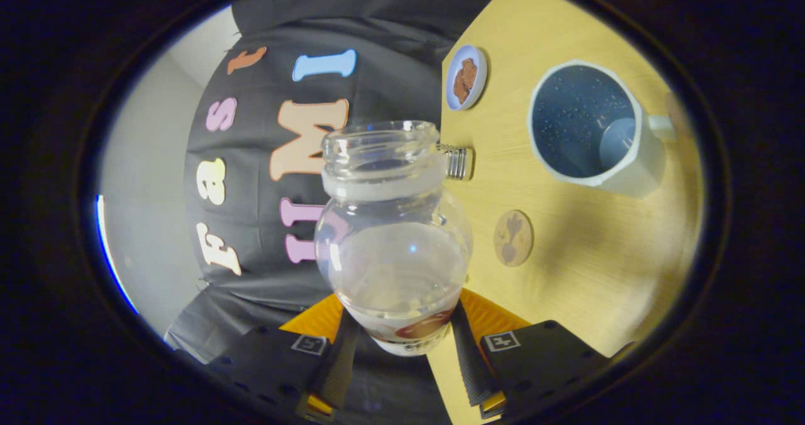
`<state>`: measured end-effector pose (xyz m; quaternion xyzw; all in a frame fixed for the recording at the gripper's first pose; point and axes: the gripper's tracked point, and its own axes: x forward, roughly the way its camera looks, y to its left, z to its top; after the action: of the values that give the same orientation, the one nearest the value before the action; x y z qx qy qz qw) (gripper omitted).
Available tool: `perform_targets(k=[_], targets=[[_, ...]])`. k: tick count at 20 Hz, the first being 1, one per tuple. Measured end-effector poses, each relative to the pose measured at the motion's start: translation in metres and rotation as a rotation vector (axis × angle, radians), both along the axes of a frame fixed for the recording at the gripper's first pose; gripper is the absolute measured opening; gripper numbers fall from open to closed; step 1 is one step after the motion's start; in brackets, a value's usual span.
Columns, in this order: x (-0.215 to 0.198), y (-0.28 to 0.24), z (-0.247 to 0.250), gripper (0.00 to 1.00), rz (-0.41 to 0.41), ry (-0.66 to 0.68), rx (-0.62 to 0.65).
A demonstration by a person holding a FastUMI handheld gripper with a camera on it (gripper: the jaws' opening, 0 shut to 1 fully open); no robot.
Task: Take the bottle from table, then pour the juice into the cup, finally place the bottle on the coaster
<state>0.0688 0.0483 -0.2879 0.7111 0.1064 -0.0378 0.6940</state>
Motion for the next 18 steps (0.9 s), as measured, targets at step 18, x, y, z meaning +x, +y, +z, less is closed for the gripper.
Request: perform_targets(k=[18], targets=[[0.018, -0.015, 0.014, 0.75, -0.097, -0.013, 0.275]])
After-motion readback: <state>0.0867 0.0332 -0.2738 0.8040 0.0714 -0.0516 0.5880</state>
